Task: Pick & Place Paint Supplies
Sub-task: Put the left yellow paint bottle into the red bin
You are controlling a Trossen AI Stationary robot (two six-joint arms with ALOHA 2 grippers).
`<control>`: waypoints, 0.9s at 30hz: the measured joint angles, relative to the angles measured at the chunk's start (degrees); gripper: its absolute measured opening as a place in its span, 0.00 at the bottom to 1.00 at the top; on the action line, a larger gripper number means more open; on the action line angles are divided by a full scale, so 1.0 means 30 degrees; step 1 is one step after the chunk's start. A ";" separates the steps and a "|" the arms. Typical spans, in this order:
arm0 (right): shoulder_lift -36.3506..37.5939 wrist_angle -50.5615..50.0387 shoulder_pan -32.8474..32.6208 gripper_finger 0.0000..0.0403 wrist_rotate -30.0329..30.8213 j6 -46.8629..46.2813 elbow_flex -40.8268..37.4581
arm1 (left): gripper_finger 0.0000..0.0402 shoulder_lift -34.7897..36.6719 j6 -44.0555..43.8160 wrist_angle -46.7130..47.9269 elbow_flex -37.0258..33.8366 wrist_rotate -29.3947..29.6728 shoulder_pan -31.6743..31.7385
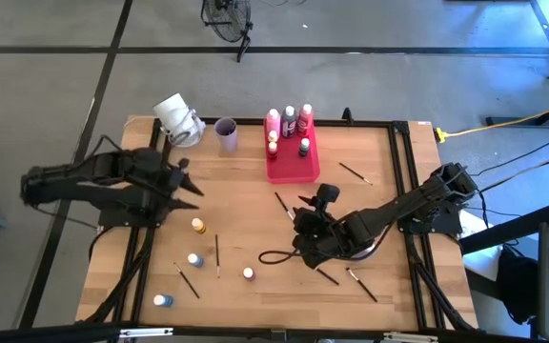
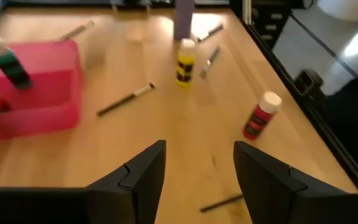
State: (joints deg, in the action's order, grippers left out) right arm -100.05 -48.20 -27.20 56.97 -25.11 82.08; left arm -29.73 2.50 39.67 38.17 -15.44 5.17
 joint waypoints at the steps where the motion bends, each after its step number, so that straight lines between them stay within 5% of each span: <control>1: 0.0000 0.0001 0.0000 0.43 0.0000 -0.0010 0.0000 | 0.46 -0.0233 -0.0470 0.0005 0.0000 0.0419 -0.0682; 12: 0.0000 0.0021 0.0000 0.43 -0.0007 -0.0056 0.0000 | 0.46 -0.3776 -0.7848 0.3481 -0.0022 0.4281 -0.5871; 27: 0.0000 0.0343 0.0051 0.43 -0.0022 -0.0041 0.0007 | 0.46 -0.5657 -0.5420 0.5711 0.1013 0.6949 -0.7446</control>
State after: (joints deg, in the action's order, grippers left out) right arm -100.05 -47.17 -27.05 56.90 -25.23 82.11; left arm -46.70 -13.76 56.80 41.21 5.41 -17.17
